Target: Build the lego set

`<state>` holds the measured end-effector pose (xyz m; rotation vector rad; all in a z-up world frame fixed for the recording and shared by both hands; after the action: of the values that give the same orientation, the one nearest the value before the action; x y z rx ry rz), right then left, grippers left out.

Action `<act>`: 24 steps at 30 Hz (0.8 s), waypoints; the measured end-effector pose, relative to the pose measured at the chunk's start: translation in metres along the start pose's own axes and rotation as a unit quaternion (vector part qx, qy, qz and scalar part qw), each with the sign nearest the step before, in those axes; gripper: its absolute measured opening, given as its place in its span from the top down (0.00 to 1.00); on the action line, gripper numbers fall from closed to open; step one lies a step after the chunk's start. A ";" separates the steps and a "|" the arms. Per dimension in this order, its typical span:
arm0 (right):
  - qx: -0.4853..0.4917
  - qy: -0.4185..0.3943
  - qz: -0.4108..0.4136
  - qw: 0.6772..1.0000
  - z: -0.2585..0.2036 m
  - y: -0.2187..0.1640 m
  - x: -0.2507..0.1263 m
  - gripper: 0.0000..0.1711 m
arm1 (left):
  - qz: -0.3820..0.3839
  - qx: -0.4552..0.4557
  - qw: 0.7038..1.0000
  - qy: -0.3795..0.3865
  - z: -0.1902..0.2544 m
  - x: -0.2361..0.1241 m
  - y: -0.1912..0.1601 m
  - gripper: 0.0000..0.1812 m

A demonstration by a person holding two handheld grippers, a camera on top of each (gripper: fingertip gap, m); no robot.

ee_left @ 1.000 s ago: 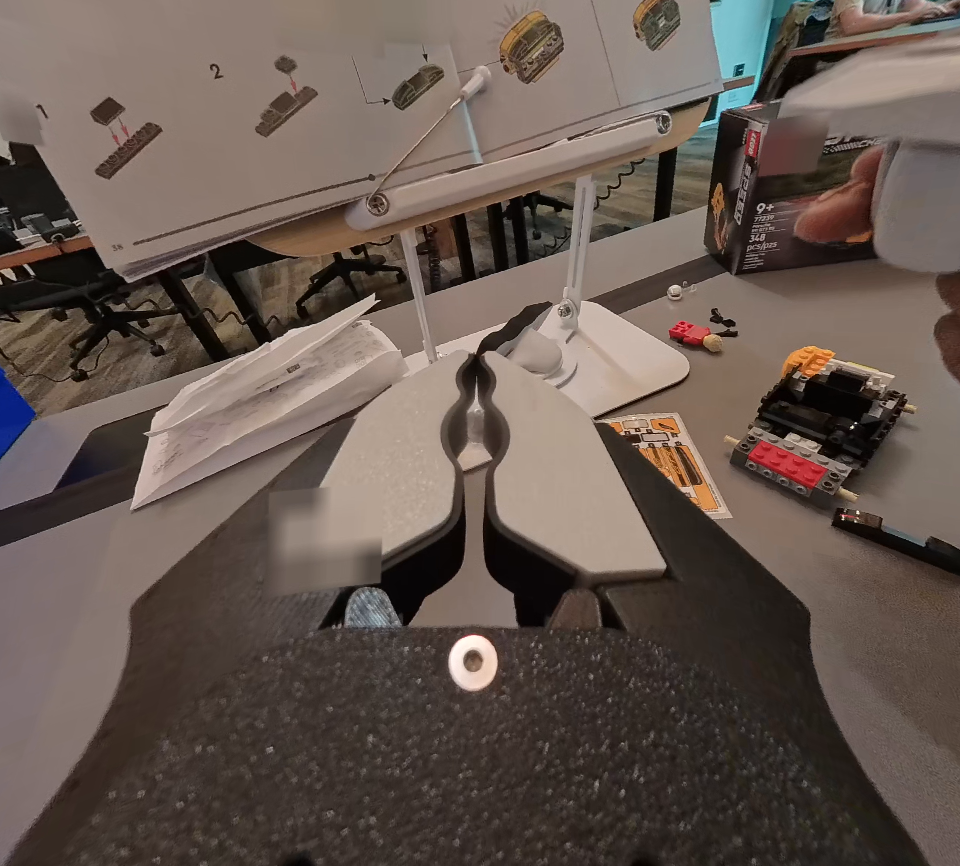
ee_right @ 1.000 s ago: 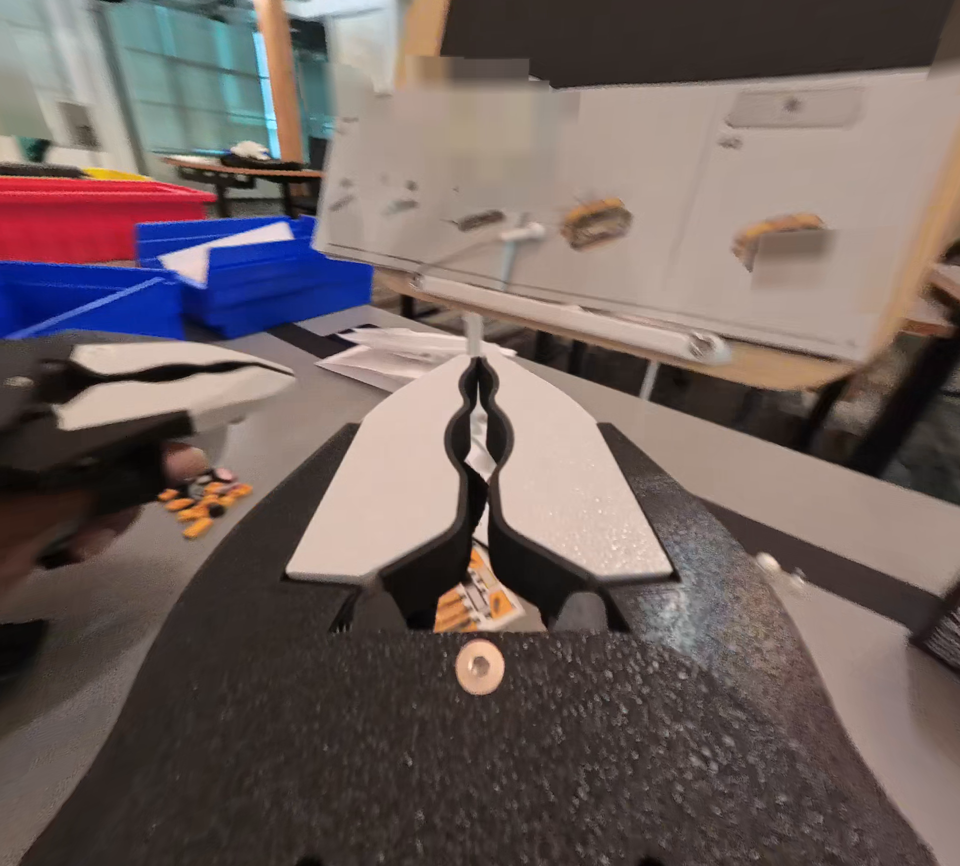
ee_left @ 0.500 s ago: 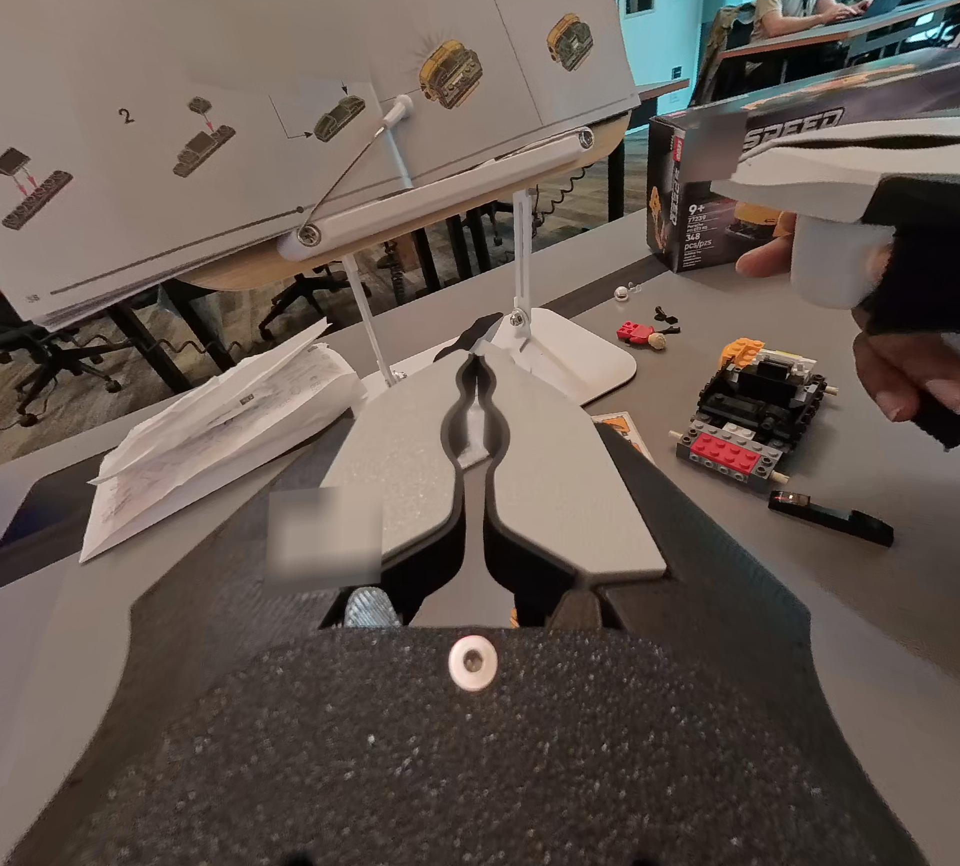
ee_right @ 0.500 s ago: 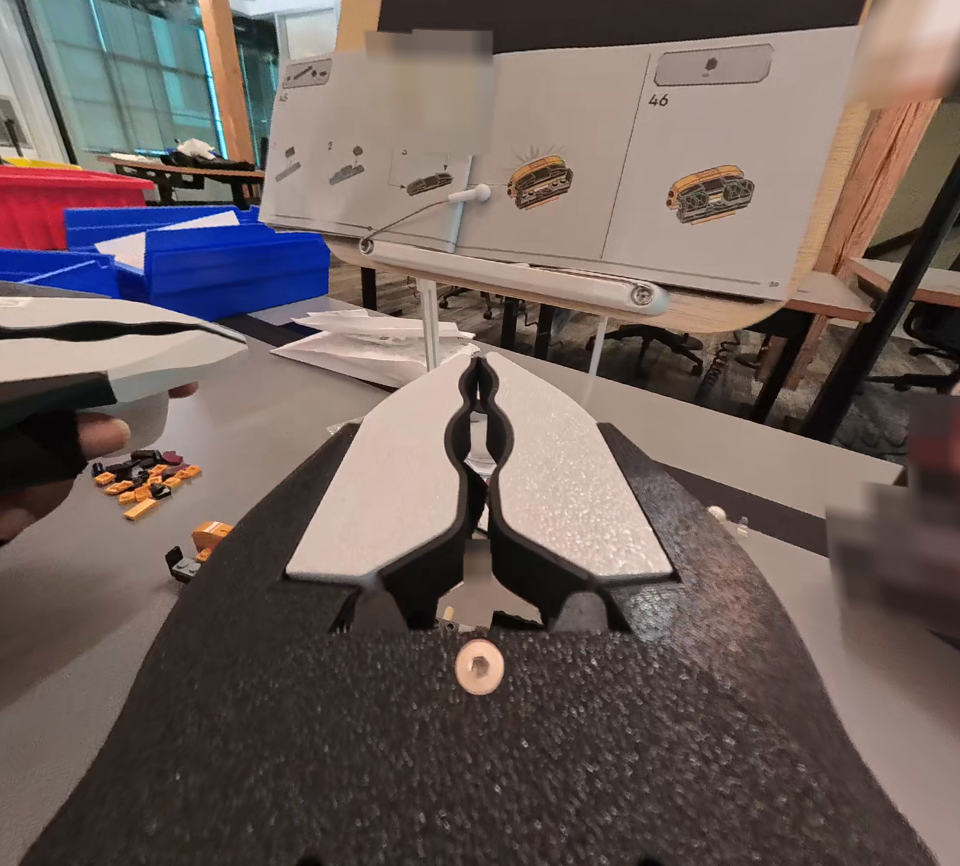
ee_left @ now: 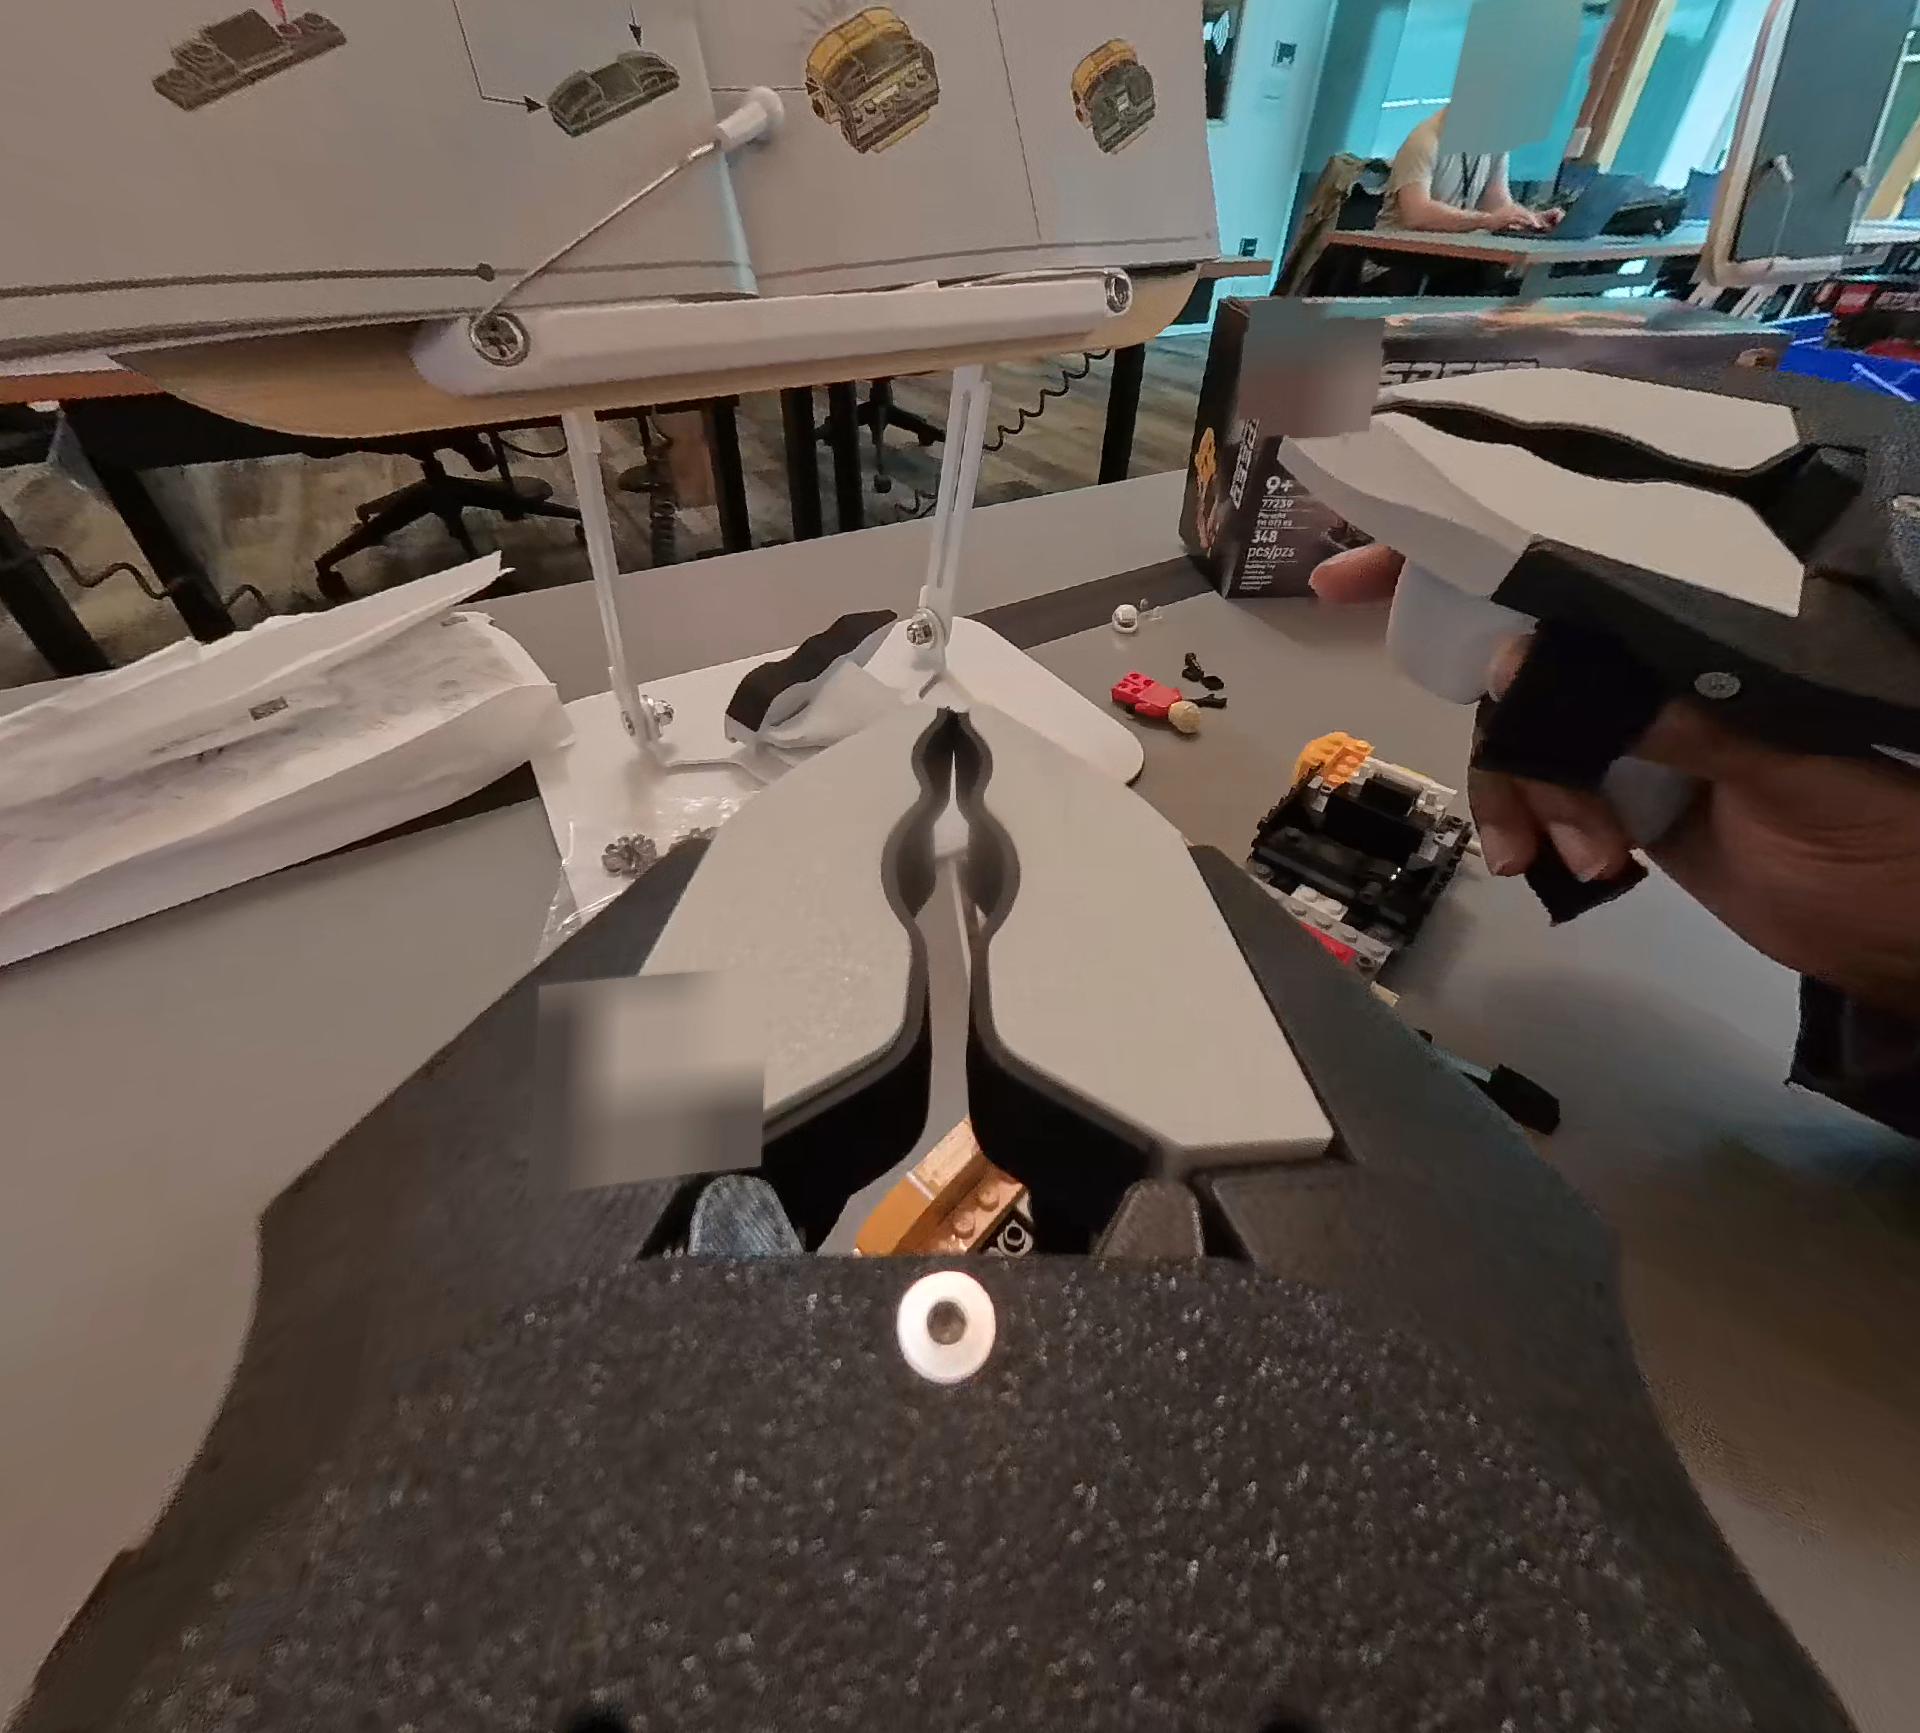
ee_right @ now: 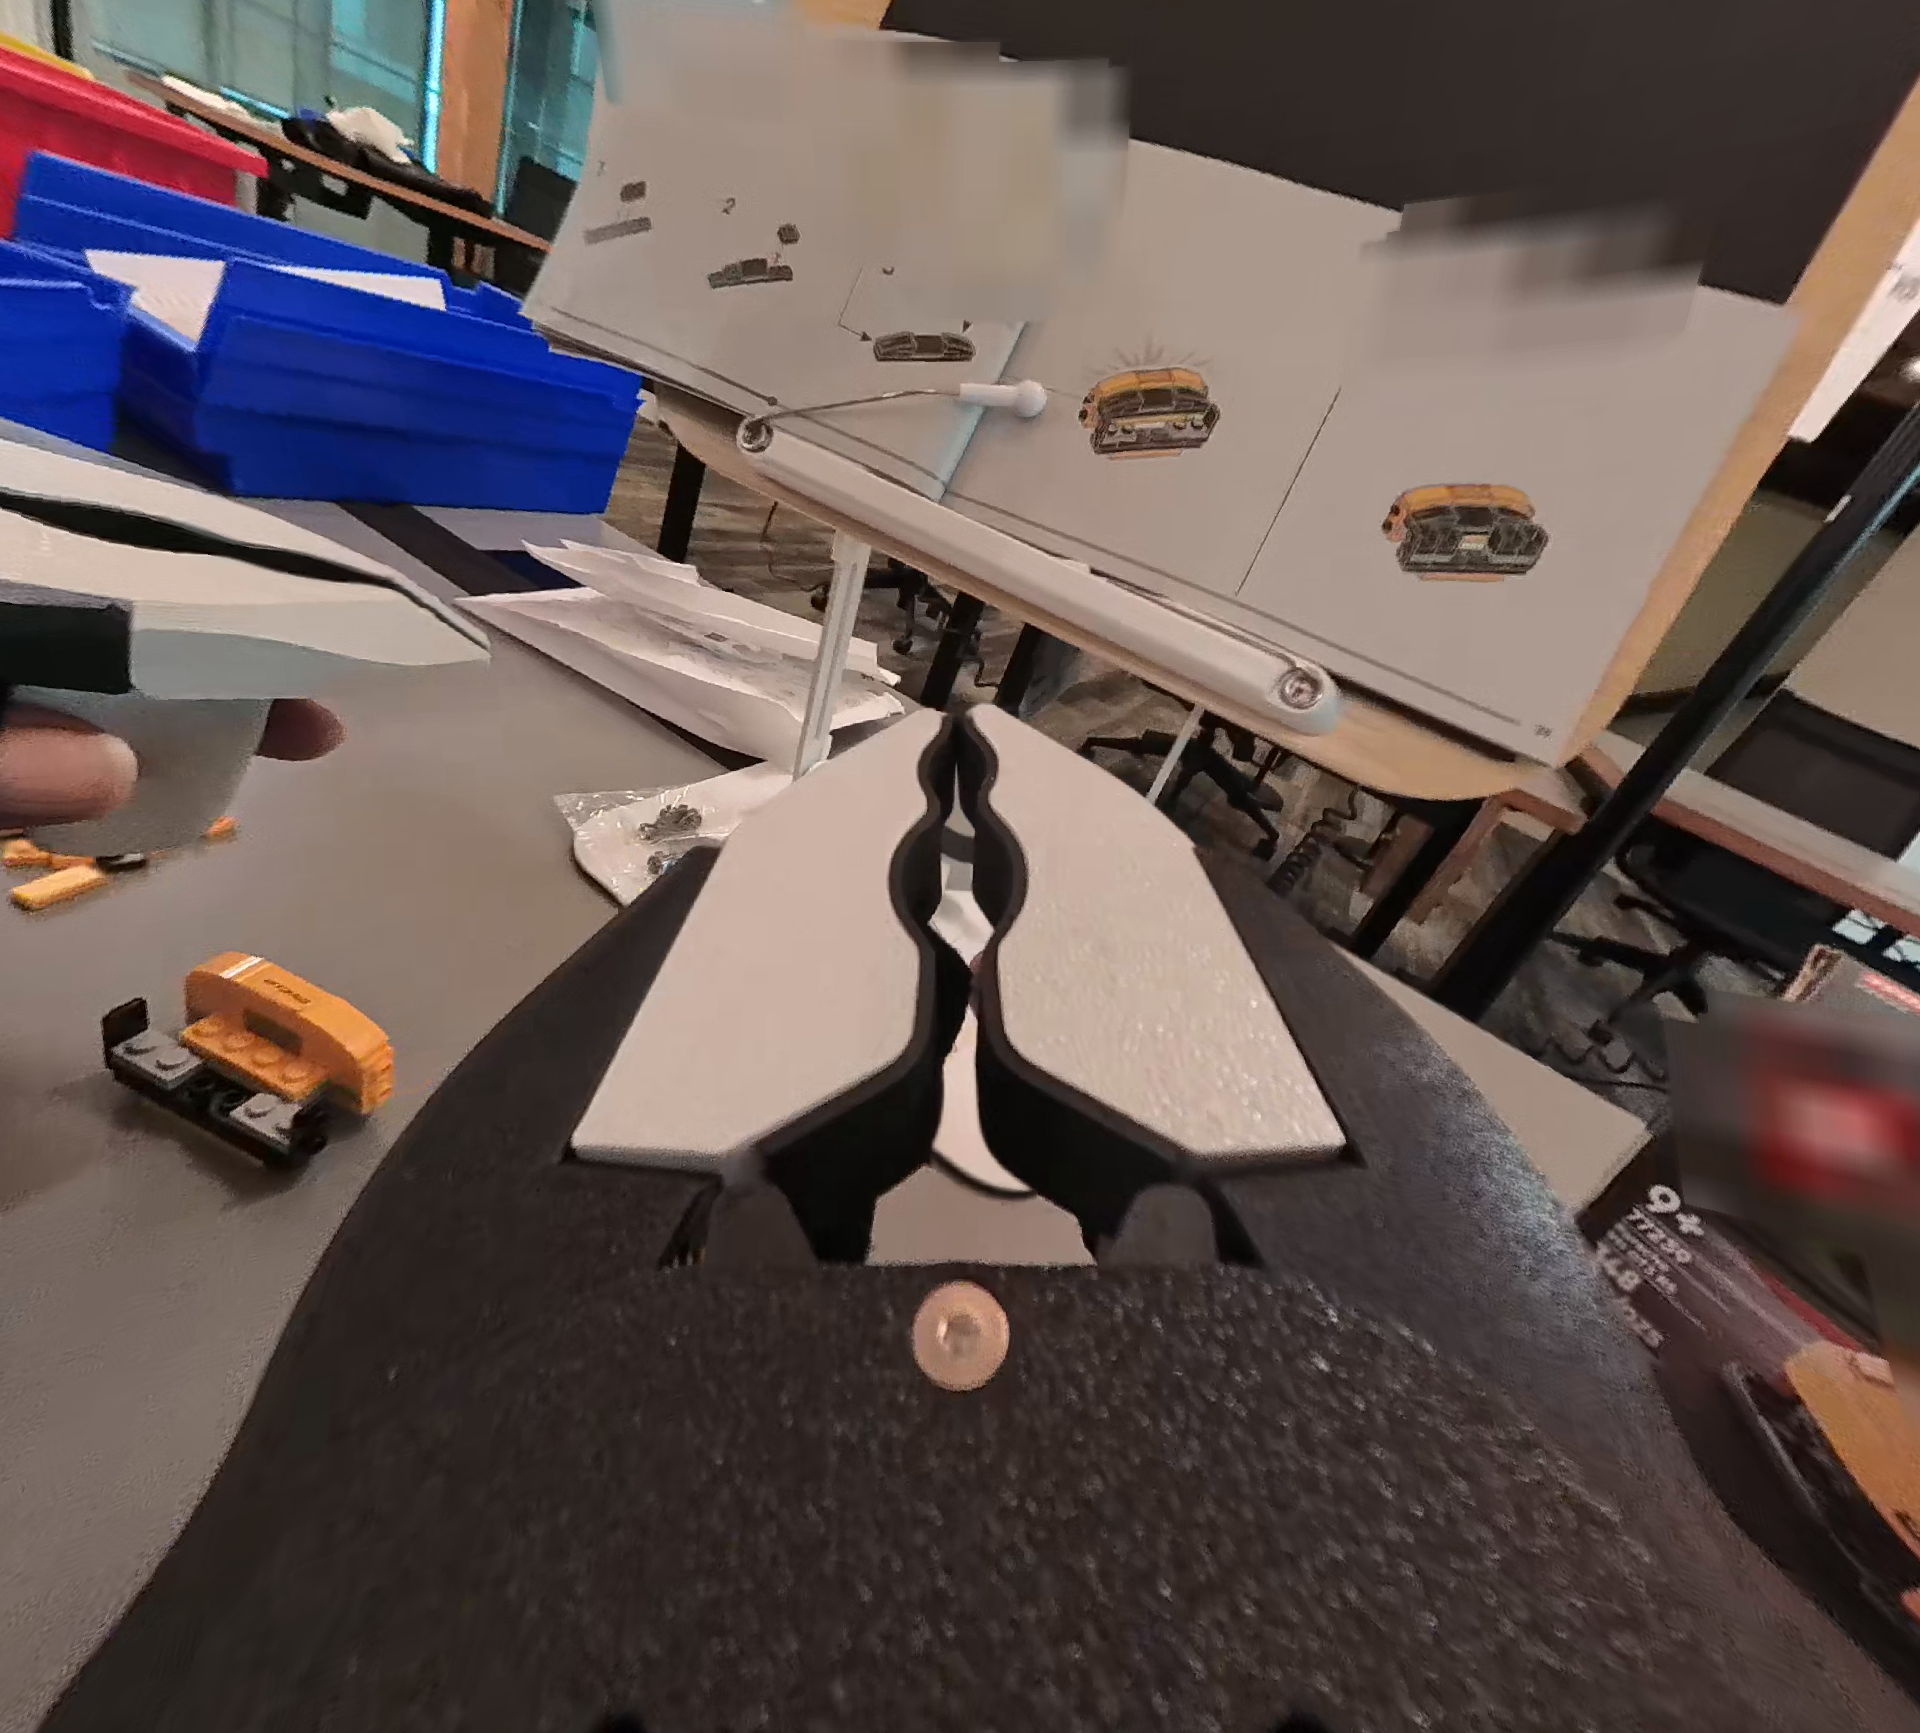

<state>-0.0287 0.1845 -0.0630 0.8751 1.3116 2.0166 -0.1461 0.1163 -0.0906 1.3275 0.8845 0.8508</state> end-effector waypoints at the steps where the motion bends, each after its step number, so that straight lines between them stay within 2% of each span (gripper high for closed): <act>1: 0.001 -0.003 0.004 1.000 0.002 0.002 0.001 1.00 | 0.003 0.003 1.000 0.001 -0.001 0.000 0.002 1.00; 6: -0.001 -0.042 0.023 0.999 0.027 0.024 0.002 1.00 | -0.013 0.068 0.997 0.032 -0.011 -0.007 0.010 1.00; 10: 0.078 -0.086 0.015 0.993 0.050 0.036 -0.002 1.00 | -0.025 0.098 0.994 0.049 -0.014 -0.014 0.016 1.00; 13: 0.123 -0.098 0.001 0.988 0.051 0.029 -0.006 1.00 | -0.038 0.090 0.994 0.044 -0.014 -0.011 0.012 1.00; 18: 0.128 -0.029 -0.068 0.989 0.031 -0.001 -0.011 1.00 | -0.079 0.114 0.990 0.023 -0.012 -0.007 0.005 1.00; 20: 0.125 0.019 -0.093 0.988 0.026 0.001 -0.010 1.00 | -0.112 0.143 0.983 0.006 -0.014 -0.005 0.000 1.00; 24: 0.097 0.053 -0.134 0.985 0.033 0.002 -0.014 1.00 | -0.161 0.165 0.972 -0.055 -0.012 -0.004 -0.006 1.00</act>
<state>0.0056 0.1921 -0.0544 0.6410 1.6137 1.7693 -0.1579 0.1177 -0.0968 1.4486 1.1506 0.3842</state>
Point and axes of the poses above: each gripper's, where its closed fingertips meet, x out along the fingers, y out of its top, z = x × y across the jaws, the point moved 4 cm from there along -x, back along the fingers, and after that the axes turned 15 degrees about -y, right-handed, at the moved point
